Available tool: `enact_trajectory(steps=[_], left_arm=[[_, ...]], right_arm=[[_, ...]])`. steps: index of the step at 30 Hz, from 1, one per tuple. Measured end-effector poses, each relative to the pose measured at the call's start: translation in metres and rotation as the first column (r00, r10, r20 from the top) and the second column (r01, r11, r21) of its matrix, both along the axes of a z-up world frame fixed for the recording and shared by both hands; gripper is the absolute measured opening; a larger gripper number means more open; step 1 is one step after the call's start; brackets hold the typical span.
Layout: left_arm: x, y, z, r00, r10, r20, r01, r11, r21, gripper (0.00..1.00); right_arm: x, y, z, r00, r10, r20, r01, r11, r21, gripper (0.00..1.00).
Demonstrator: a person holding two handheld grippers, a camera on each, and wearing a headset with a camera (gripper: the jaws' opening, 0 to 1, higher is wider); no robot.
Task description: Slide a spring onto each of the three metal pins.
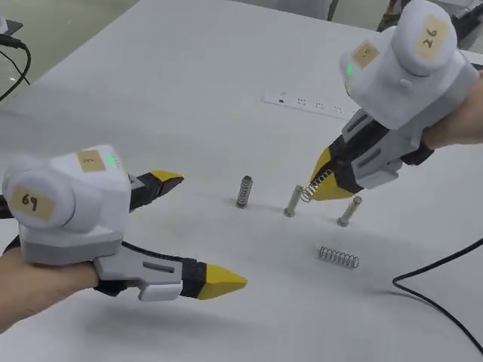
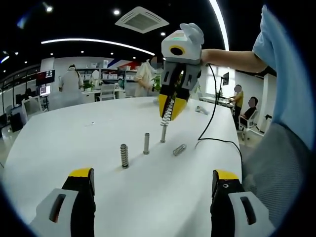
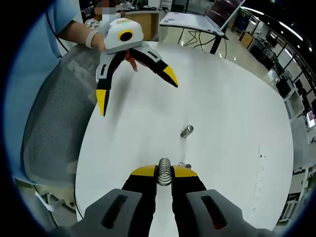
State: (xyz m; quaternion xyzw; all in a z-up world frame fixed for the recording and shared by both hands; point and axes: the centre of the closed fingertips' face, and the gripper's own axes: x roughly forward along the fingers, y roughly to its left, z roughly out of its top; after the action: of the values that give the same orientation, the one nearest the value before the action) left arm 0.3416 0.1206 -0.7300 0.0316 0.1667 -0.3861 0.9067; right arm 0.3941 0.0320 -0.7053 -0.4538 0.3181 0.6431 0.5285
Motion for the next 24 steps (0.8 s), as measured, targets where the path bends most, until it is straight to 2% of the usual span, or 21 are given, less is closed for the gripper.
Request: enact_trajectory(steps=[8, 12, 18, 24], left_arm=[[0.004, 0.0, -0.001, 1.0, -0.003, 0.003, 0.003, 1.0, -0.006, 0.95], [0.006, 0.001, -0.001, 1.0, 0.001, 0.001, -0.001, 1.0, -0.013, 0.94], [0.011, 0.008, 0.003, 1.0, 0.029, 0.001, -0.029, 0.998, -0.049, 0.94], [0.011, 0.006, 0.0, 1.0, 0.023, -0.003, -0.023, 0.999, -0.042, 0.94]], right_arm=[[0.018, 0.004, -0.003, 1.0, 0.008, 0.019, -0.007, 0.999, -0.039, 0.08], [0.023, 0.002, -0.007, 0.999, 0.017, 0.028, -0.016, 0.998, -0.066, 0.08], [0.029, 0.002, -0.013, 0.999, 0.023, 0.031, -0.02, 0.996, -0.088, 0.08], [0.032, 0.002, -0.019, 0.999, 0.04, 0.035, -0.036, 0.993, -0.111, 0.08]])
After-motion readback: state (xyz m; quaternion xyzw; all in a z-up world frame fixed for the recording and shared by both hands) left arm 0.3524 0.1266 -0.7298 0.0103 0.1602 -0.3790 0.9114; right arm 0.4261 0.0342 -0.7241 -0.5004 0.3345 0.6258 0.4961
